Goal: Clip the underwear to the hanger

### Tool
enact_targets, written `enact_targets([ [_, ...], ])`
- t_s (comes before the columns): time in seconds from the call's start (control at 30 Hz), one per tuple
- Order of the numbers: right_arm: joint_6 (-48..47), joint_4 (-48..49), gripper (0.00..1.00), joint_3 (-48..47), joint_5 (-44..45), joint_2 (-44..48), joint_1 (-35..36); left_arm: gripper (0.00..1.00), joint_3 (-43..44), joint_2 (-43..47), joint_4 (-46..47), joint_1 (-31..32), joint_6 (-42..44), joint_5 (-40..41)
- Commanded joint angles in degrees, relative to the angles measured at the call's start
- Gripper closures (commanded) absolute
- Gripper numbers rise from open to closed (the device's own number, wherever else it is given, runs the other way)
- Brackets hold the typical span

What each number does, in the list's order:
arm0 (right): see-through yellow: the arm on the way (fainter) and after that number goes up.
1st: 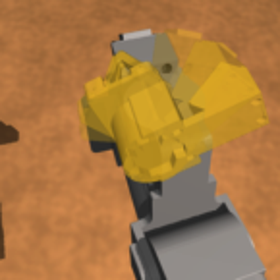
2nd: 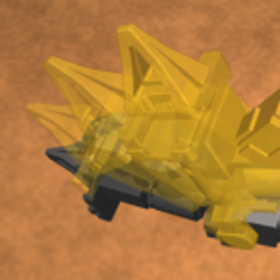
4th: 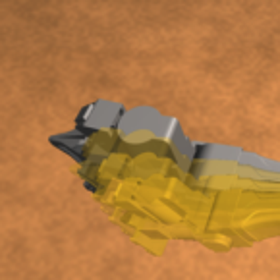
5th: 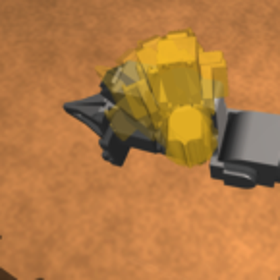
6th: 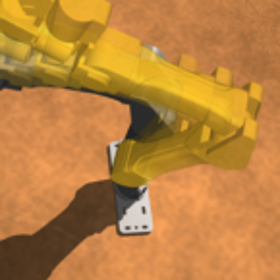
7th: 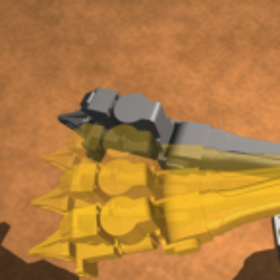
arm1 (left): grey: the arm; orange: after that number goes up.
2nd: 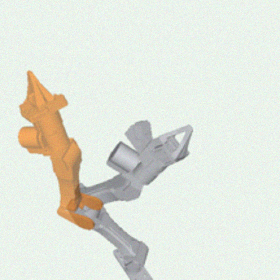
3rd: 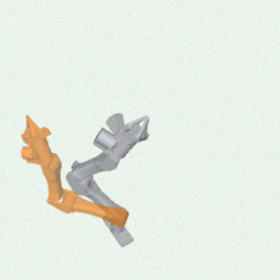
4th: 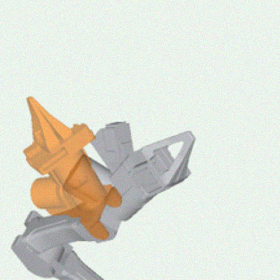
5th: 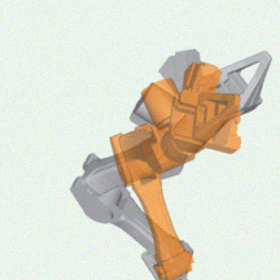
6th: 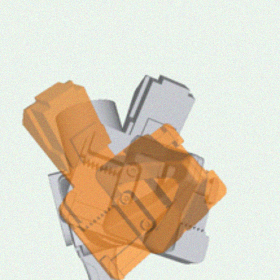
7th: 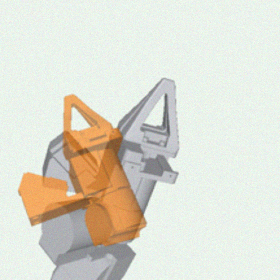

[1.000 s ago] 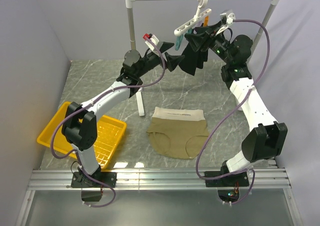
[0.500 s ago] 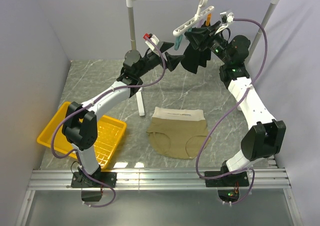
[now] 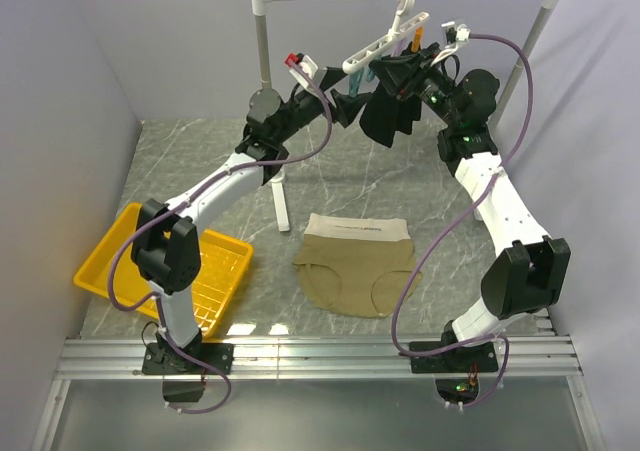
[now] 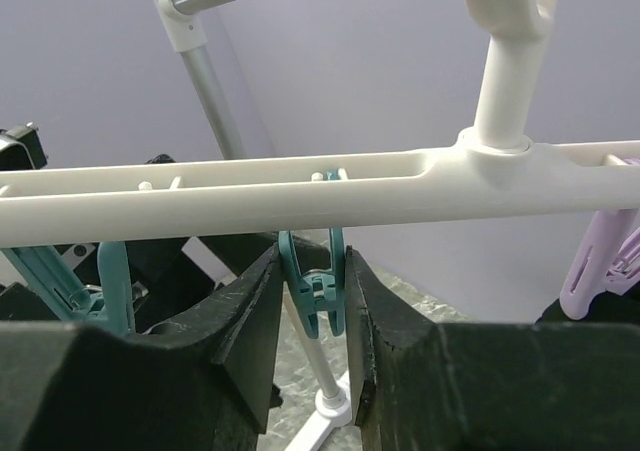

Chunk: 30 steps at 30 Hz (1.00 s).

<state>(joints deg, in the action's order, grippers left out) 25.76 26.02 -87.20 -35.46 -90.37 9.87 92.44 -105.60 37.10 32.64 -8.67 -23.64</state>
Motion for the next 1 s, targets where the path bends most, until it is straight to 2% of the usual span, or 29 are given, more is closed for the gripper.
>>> enact_targets([
  [0.0, 1.7, 1.3, 0.97, -2.8, 0.9, 0.5, 0.2, 0.19, 4.3, -1.4, 2.0, 0.0, -0.6, 0.3],
  [0.1, 2.3, 1.1, 1.00, -2.7, 1.0, 0.5, 0.2, 0.19, 5.7, -2.3, 2.2, 0.2, -0.9, 0.7],
  [0.37, 2.2, 0.6, 1.00, -2.3, 1.4, 0.8, 0.6, 0.26, 10.1, -4.6, 1.8, 1.6, -1.2, 1.4],
  [0.67, 1.6, -0.4, 1.00, -1.4, 2.7, 1.5, 1.0, 0.51, 12.8, -6.0, 1.4, 2.8, -1.5, 1.4],
  [0.83, 2.1, -0.4, 1.00, -1.2, 2.9, 1.7, 1.1, 0.69, 11.8, -5.3, 0.5, 2.9, -1.0, 0.5],
  [0.93, 2.8, 0.0, 0.92, -1.7, 3.1, 1.6, 1.2, 0.78, 11.3, -5.0, 0.1, 2.9, -0.6, 0.1],
  [0.97, 3.0, 0.1, 0.83, -1.8, 3.3, 1.5, 1.1, 0.80, 11.1, -4.9, 0.1, 2.9, -0.6, 0.0],
])
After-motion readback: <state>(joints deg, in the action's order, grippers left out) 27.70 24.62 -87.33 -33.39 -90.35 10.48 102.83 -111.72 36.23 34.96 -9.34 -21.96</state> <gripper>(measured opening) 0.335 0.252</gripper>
